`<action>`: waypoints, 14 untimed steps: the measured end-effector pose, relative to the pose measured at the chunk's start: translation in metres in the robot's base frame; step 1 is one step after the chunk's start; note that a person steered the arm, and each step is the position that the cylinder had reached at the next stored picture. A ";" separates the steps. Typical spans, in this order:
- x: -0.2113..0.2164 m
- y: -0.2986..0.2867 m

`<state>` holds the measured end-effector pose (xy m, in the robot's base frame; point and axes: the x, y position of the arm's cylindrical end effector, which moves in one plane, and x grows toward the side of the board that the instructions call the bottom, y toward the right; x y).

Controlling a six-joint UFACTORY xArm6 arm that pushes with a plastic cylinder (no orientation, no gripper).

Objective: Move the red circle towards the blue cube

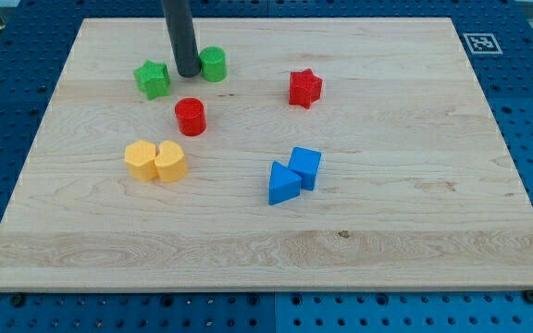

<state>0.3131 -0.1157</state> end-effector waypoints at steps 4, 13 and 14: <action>0.037 -0.020; 0.102 0.026; 0.114 0.038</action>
<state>0.4272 -0.0776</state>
